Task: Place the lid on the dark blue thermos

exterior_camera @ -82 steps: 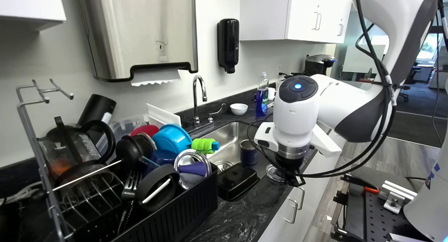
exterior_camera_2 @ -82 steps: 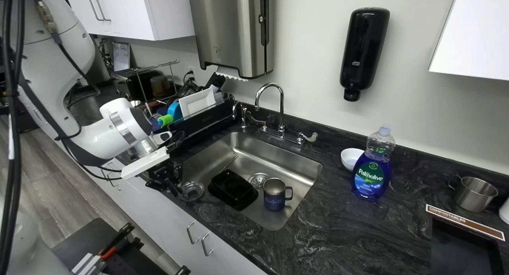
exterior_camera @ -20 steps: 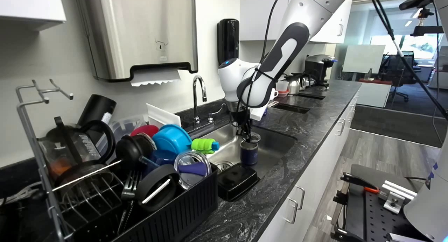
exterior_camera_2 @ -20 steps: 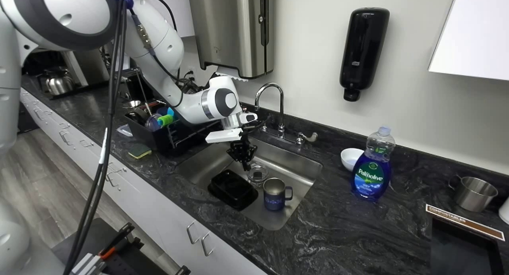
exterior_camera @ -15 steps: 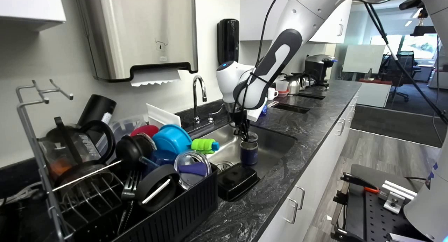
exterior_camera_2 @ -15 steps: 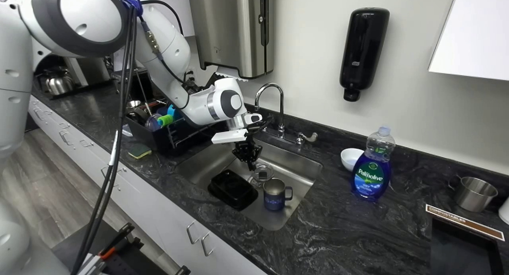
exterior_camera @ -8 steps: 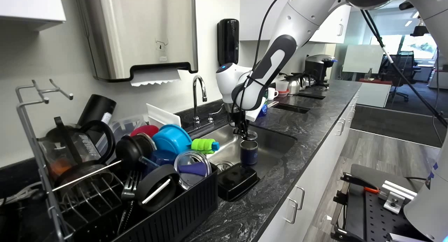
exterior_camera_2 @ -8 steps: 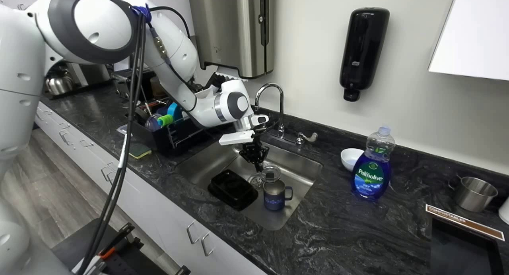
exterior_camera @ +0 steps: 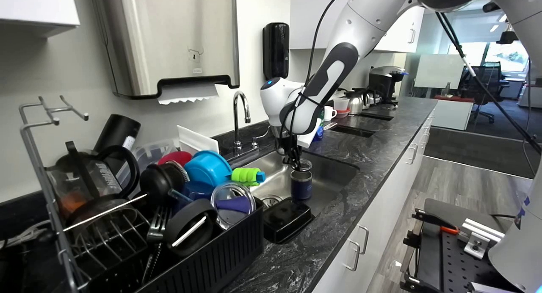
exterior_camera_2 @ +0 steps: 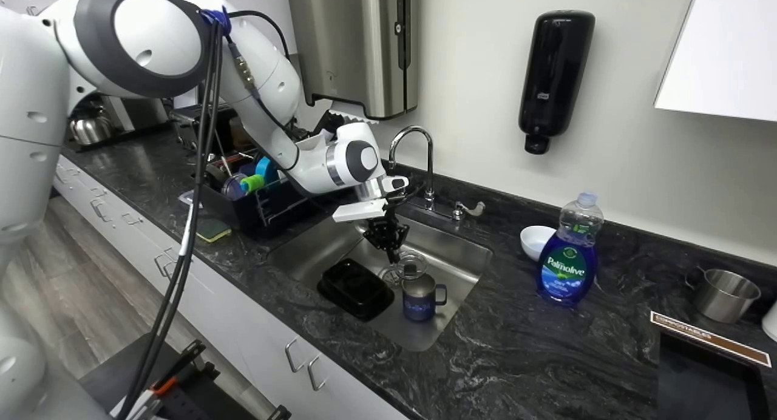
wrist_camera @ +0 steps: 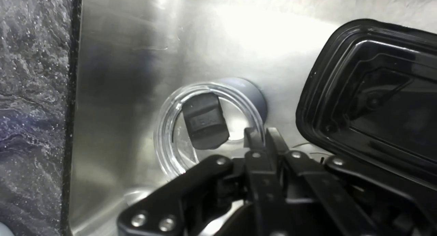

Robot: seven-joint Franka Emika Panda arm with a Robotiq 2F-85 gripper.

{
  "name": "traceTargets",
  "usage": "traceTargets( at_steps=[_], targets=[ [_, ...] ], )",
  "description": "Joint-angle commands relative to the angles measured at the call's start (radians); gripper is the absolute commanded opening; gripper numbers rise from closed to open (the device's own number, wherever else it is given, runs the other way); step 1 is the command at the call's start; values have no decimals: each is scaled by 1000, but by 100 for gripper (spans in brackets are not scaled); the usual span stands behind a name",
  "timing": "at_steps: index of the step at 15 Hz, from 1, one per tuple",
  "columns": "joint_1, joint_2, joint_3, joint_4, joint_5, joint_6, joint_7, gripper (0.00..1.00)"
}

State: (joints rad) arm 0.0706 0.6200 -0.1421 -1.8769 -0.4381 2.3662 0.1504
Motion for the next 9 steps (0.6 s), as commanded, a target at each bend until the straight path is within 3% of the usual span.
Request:
traceTargets(
  at_steps=[1, 2, 9],
  targets=[
    [4, 1, -4, 2, 5, -2, -3, 9],
    [4, 1, -4, 2, 5, -2, -3, 2],
    [-3, 53, -17, 57, 5, -5, -5, 2]
  ],
)
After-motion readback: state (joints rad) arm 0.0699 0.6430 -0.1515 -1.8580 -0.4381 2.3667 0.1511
